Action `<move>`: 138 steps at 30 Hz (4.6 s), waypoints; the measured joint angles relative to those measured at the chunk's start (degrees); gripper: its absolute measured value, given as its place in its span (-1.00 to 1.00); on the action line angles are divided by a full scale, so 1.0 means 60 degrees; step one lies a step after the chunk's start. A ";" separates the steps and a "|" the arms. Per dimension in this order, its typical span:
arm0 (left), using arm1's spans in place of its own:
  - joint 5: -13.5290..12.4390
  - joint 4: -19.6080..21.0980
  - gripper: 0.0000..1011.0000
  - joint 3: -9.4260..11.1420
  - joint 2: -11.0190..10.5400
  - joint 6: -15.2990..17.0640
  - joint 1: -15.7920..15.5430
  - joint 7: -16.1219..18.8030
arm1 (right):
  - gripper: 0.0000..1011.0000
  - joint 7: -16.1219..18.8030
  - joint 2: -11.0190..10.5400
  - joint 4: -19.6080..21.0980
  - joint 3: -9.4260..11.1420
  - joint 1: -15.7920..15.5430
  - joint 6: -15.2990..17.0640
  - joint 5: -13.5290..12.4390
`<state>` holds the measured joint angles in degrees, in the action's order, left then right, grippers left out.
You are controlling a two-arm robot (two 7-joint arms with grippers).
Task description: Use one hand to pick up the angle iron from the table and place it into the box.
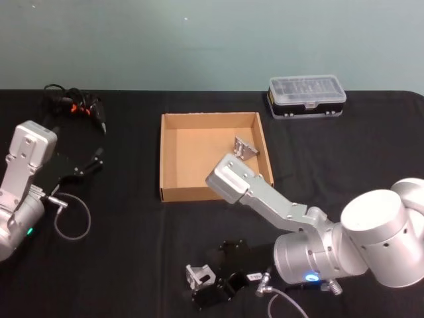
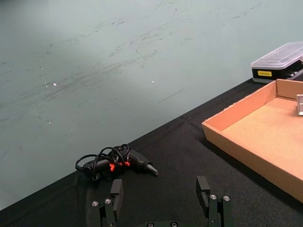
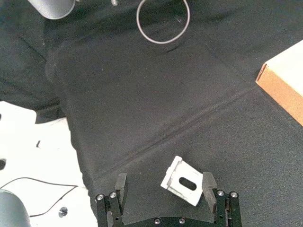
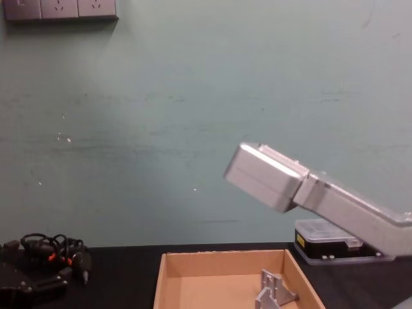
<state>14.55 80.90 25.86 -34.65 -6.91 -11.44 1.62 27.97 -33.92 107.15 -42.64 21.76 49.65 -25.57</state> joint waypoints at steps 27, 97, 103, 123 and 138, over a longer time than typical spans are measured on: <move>0.0000 0.0000 1.00 0.0000 0.0000 0.0000 0.0001 0.0000 | 0.98 0.0322 0.0361 -0.0699 -0.0282 0.0071 -0.0263 0.0438; 0.0000 0.0000 1.00 0.0000 0.0000 0.0000 0.0000 0.0000 | -0.84 -0.0133 -0.0258 0.0090 0.1562 -0.0232 -0.1596 0.0704; 0.0000 0.0000 1.00 0.0001 0.0000 0.0000 0.0001 0.0000 | -0.85 -0.0183 0.0011 -0.0851 0.1709 0.0352 -0.2175 0.0931; 0.0000 0.0000 1.00 0.0000 0.0000 0.0000 0.0000 0.0000 | -0.85 0.0741 0.1998 -0.4785 0.0529 0.2673 -0.3046 0.1607; -0.0001 0.0000 1.00 0.0001 0.0000 0.0000 0.0001 0.0000 | -0.85 0.1027 0.2896 -0.6534 0.0069 0.3425 -0.3037 0.2006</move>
<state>14.54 80.90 25.86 -34.65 -6.91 -11.43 1.62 34.13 -16.54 67.94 -42.23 42.31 31.43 -13.53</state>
